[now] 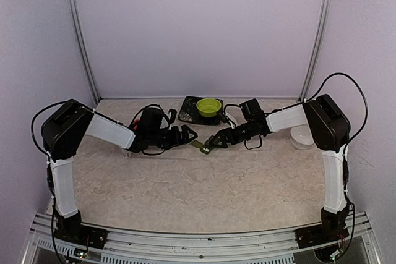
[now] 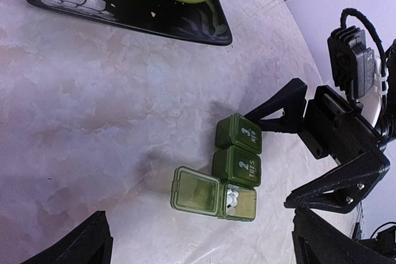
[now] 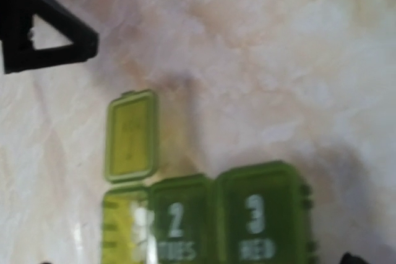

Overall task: Sort the pills into containers
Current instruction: Position the pill container at the center of the board.

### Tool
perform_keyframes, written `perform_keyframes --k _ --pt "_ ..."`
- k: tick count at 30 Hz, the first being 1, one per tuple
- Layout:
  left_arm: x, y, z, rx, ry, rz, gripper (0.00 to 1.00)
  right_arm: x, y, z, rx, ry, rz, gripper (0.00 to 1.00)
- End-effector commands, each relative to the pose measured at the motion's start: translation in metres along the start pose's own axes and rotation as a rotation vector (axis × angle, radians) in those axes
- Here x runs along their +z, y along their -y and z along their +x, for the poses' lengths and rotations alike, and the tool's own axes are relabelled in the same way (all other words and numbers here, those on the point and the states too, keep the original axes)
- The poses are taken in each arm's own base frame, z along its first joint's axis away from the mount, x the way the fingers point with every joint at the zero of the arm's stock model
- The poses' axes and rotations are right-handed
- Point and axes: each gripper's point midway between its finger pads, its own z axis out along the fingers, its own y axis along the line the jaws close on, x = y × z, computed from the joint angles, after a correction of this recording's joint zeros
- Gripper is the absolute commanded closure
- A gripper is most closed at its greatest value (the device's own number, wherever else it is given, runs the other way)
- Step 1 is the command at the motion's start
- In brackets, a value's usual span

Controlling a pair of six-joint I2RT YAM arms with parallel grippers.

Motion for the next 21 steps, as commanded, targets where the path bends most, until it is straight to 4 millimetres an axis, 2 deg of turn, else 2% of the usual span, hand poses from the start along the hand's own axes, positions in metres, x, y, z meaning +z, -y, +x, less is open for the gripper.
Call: perform_keyframes --k 1,6,12,15,21 --pt "-0.003 0.007 -0.005 0.009 0.023 0.016 0.01 0.002 0.03 0.009 0.027 -0.012 0.113 0.0" --pt "-0.003 0.005 -0.003 0.007 0.016 0.016 0.01 0.012 0.03 0.005 0.034 -0.013 0.045 0.0" --pt "-0.005 0.002 -0.001 0.006 0.013 0.012 0.01 0.022 0.007 0.008 -0.013 -0.03 -0.072 0.0" --pt "-0.007 -0.001 -0.002 0.002 0.017 0.007 0.01 0.025 -0.002 0.016 -0.01 -0.053 -0.113 0.01" --pt "-0.009 -0.012 -0.001 -0.013 0.02 -0.003 0.01 0.03 -0.043 0.043 -0.064 -0.097 -0.199 0.01"
